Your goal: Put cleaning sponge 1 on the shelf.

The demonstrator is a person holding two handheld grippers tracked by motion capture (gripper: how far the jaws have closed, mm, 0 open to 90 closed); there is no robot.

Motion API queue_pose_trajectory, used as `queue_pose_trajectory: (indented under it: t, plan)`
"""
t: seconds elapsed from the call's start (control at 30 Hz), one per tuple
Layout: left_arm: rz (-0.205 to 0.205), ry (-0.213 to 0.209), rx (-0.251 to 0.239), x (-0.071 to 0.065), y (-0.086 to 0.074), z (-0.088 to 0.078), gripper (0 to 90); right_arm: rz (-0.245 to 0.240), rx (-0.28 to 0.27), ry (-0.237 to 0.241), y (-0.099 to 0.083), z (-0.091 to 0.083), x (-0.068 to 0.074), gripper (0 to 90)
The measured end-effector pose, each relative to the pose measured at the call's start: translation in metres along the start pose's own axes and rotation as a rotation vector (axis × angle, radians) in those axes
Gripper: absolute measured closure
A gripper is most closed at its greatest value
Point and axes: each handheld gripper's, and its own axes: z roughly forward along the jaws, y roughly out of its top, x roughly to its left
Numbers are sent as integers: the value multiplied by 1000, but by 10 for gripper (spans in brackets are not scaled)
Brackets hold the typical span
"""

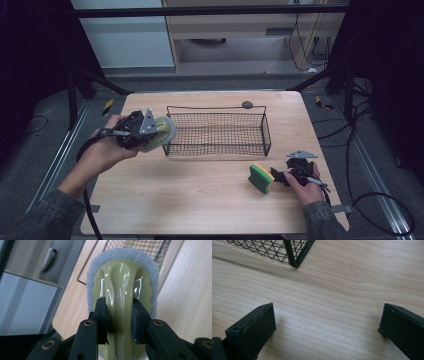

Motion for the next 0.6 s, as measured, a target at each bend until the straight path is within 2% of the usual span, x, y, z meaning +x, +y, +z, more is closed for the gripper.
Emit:
queue_pose_trajectory:
  t: [0.13, 0.33, 0.6]
  plan:
    - [4, 43, -16, 2, -5, 5, 705, 1, 0, 5, 1, 1, 0, 4]
    - [13, 43, -22, 6, -3, 14, 705, 0, -1, 3, 1, 1, 0, 4]
    - [67, 54, -18, 10, 10, 27, 705, -1, 0, 4, 1, 1, -1, 4]
